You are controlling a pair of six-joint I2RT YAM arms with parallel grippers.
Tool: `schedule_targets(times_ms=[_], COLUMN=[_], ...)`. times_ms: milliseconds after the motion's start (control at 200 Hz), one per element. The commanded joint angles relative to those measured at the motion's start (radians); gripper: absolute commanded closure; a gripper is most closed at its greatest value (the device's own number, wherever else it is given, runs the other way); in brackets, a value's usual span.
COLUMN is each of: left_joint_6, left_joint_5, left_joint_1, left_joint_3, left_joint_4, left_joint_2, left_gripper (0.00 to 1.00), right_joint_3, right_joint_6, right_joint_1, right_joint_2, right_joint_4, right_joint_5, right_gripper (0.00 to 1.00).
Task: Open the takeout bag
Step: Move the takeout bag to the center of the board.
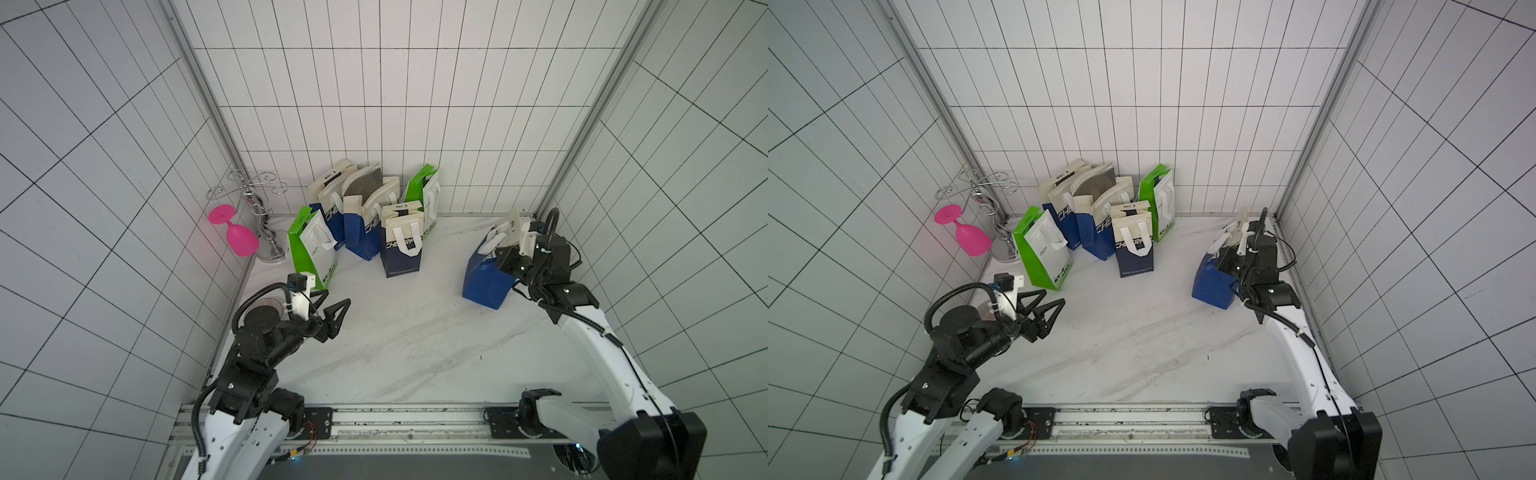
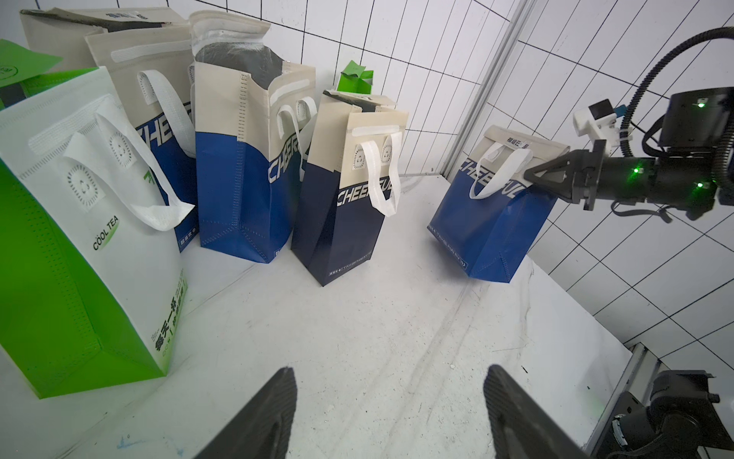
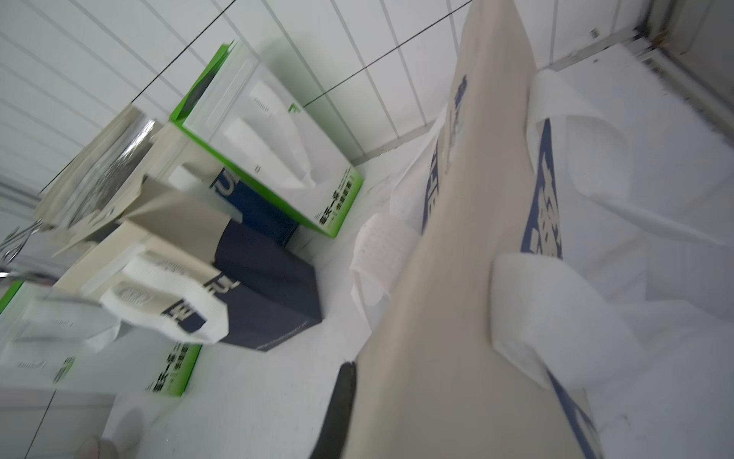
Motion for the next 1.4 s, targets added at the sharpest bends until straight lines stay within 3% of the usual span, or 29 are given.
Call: schedule_targets(times_ms=[0,150,250,325,485,720,840,1034,1254,1394], left_joint_6=[-0.024,-0.109,-0.206,-0.264,-0.292,-0.206,-0.127,0.022,0.143,0.189], left_joint_5=[0.012,0.069,0.086,0.070,-0.027,-0.102,-0.095,-0.029,0.022,0.128], left_joint_1=[-0.002,-0.008,-0.026,-0.055,-0.156,-0.315,-0.372,-0.381,-0.371,-0.345], left_joint_3=[-0.009,-0.050,-0.123,-0.190,-0.318,-0.419,-0.384,-0.262,-0.136,-0.055], left_joint_4=[0.034,0.130,0.257,0.365,0.588,0.893,0.994,1.109,1.154,1.204], left_joint_2=[0.017,0.031,0.018,0.009,0.041,0.220,0.390,0.680,0.884,0.998], left_gripper=[0.23,0.23,0.24,0.24,0.23,0.18,0.16,0.15,0.14,0.14], right_joint_3=[-0.068,-0.103,-0.100,-0.108,-0.112,-0.144,-0.153,-0.193,-0.184,-0.157], right_joint_6=[-0.025,-0.056,-0.081,-0.105,-0.191,-0.256,-0.258,-0.227,-0.236,-0.245], right_joint_1=[0.087,0.201,0.259,0.304,0.365,0.366,0.366,0.365,0.357,0.347], right_joint_2=[-0.091,-0.209,-0.222,-0.228,-0.256,-0.287,-0.297,-0.388,-0.357,-0.292], right_joint_4=[-0.048,-0.139,-0.211,-0.251,-0.351,-0.405,-0.444,-0.451,-0.420,-0.388], right_joint_5=[-0.060,-0.088,-0.196,-0.263,-0.257,-0.162,-0.037,0.185,0.247,0.289], right_gripper=[1.00,1.00,1.00,1.00,1.00,1.00,0.82,0.69,0.67,0.67])
